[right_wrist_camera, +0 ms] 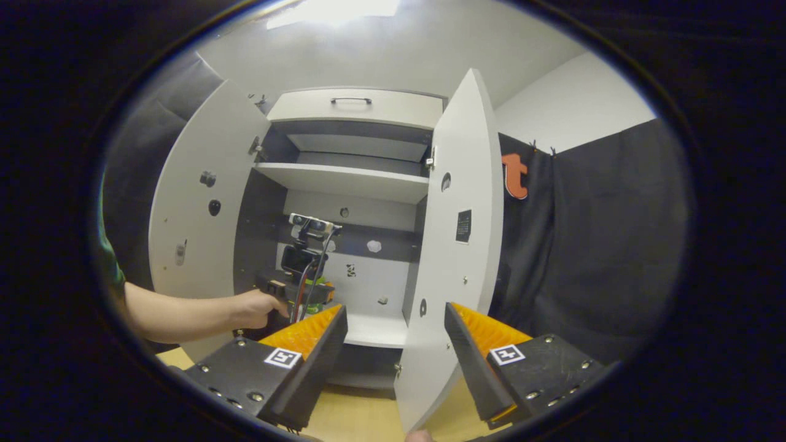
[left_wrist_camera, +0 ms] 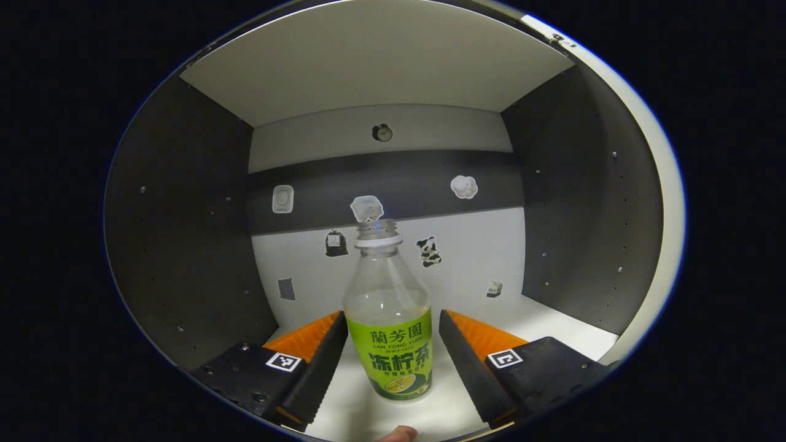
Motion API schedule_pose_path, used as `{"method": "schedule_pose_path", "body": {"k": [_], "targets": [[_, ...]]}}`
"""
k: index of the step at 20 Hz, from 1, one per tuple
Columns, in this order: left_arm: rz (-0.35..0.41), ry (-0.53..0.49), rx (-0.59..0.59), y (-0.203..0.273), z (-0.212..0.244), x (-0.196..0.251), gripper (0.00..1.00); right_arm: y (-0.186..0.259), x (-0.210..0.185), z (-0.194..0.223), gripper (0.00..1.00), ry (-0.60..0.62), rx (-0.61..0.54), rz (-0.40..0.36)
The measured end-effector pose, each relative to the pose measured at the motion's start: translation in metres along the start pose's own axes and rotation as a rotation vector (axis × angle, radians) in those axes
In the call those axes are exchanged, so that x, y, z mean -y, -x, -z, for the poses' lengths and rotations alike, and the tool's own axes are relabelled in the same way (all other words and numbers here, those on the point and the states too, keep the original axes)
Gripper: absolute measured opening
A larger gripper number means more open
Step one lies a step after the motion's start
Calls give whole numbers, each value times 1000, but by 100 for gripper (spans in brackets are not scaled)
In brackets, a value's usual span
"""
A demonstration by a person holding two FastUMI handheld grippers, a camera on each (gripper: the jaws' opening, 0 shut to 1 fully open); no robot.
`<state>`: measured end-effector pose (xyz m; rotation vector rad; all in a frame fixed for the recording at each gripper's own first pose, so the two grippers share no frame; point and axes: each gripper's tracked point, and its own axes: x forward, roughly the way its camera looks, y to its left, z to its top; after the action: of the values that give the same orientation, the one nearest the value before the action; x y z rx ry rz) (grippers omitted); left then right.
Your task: Grasp the bottle in the cabinet with the left hand and place it on the coaster, then close the right door with the right hand and the left door with the left hand.
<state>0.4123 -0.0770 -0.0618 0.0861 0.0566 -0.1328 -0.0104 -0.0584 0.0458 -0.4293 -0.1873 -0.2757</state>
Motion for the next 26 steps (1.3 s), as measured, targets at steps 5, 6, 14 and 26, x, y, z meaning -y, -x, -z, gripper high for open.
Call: {"method": "schedule_pose_path", "body": {"k": [5, 6, 14, 26], "targets": [[41, 4, 17, -6, -2, 13, 90, 3, 21, 7, 96, 45, -20, 13], [54, 17, 26, -7, -4, 18, 87, 3, 26, 8, 96, 52, -21, 15], [117, 130, -6, 19, -10, 43, 78, 35, 49, 23, 96, 52, -32, 48], [101, 217, -36, 147, -28, 21, 81, 58, 35, -2, 96, -32, 27, -52]]}}
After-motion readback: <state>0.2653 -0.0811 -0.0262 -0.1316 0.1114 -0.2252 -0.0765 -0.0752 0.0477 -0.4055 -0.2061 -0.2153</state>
